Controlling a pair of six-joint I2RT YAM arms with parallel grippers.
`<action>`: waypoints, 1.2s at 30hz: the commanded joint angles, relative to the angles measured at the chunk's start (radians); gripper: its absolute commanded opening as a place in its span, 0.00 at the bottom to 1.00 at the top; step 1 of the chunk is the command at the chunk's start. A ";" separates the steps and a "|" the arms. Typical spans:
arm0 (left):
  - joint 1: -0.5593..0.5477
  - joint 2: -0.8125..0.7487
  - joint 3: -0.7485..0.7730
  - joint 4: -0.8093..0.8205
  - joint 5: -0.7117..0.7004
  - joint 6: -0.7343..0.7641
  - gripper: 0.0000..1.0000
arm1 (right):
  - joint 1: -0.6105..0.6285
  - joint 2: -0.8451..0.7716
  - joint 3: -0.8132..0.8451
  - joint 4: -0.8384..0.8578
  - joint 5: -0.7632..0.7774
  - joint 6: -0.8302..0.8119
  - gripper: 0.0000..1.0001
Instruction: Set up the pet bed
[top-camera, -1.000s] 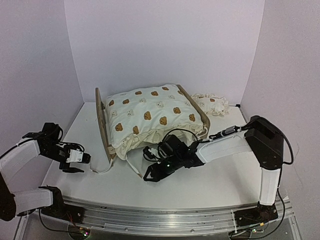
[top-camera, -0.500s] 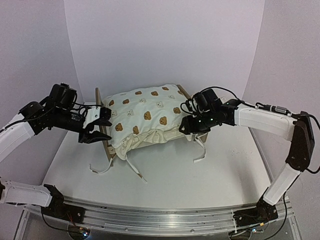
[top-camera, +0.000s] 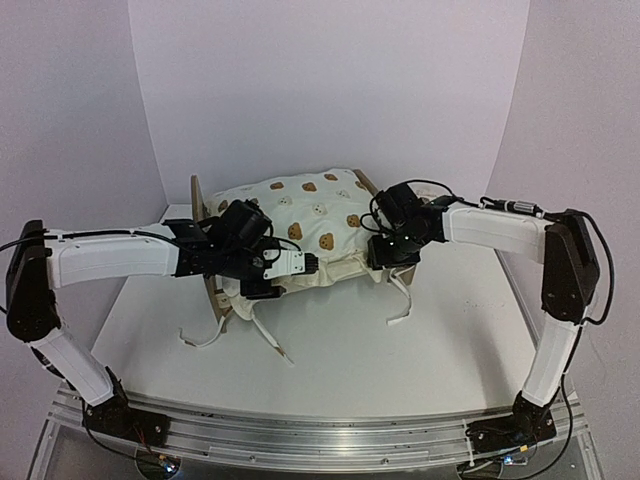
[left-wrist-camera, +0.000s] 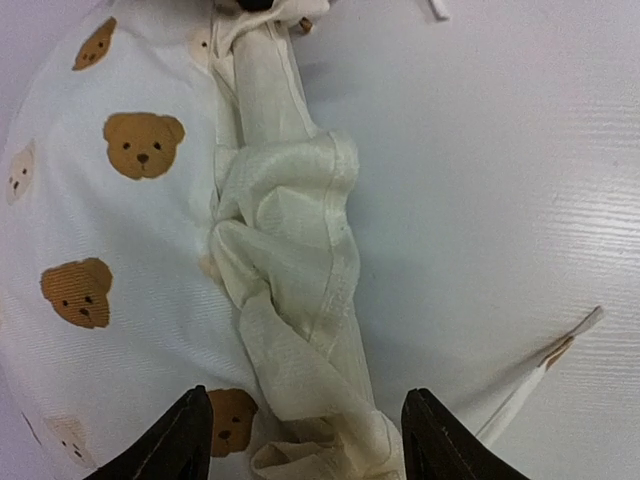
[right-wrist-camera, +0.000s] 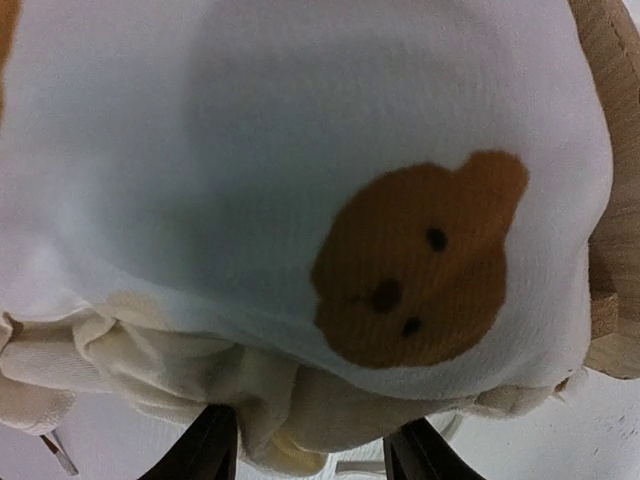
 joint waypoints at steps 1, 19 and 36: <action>0.001 0.052 0.004 0.083 -0.117 0.053 0.65 | -0.008 0.015 0.025 0.007 0.015 -0.003 0.43; 0.101 -0.018 0.034 -0.145 0.118 0.018 0.00 | -0.076 -0.068 -0.016 0.012 -0.066 -0.074 0.00; 0.107 -0.098 -0.048 -0.253 0.348 0.128 0.38 | -0.094 -0.147 -0.036 -0.064 -0.179 -0.104 0.27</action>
